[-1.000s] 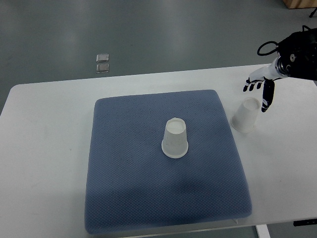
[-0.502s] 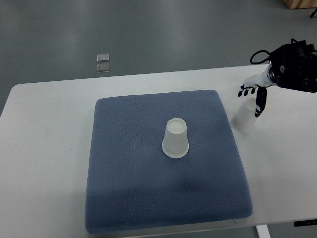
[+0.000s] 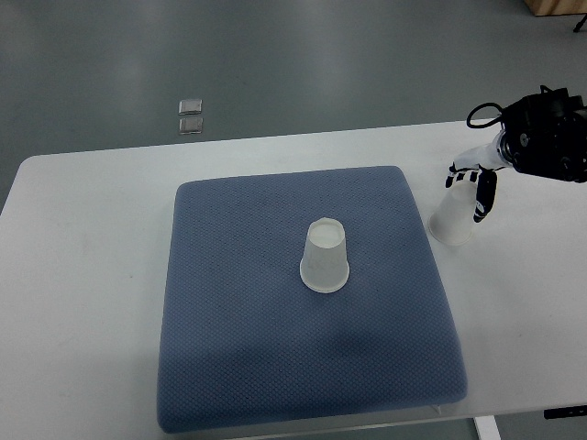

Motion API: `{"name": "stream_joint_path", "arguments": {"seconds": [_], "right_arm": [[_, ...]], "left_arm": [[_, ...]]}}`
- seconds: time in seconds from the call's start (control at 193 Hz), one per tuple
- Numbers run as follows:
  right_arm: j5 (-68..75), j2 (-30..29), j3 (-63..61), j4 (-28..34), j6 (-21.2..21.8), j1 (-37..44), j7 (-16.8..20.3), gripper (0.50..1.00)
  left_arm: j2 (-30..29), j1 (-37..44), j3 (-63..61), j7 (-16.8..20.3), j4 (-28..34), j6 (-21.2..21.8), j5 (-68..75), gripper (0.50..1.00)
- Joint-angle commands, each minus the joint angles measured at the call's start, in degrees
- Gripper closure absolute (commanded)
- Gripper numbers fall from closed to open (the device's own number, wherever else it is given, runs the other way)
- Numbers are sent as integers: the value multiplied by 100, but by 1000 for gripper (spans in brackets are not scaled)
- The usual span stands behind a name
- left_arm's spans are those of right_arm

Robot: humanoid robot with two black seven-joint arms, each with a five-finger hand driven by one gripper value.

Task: Stack paper cups
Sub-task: 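Close the right hand fingers around the white paper cup, then lift the cup with the right hand and carry it over the inverted cup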

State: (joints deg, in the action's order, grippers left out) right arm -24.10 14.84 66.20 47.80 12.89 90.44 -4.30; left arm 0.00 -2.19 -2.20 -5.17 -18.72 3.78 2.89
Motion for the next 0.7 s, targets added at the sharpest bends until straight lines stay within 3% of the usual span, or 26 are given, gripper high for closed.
{"name": "stream_joint_path", "arguments": {"seconds": [0.0, 0.321, 0.549, 0.694], "right_arm": [[2, -25, -2, -16, -6, -36, 0, 636], [10, -43, -2, -51, -111, -97, 0, 648], [19, -60, -11, -60, -120, -123, 0, 718], [28, -52, -11, -60, -111, -115, 0, 820]], "left_arm": [[0, -1, 0, -1, 0, 0, 1, 500], [0, 8, -8, -1, -8, 0, 1, 500], [0, -1, -8, -1, -8, 0, 1, 500], [0, -1, -9, -1, -8, 0, 1, 500]]}}
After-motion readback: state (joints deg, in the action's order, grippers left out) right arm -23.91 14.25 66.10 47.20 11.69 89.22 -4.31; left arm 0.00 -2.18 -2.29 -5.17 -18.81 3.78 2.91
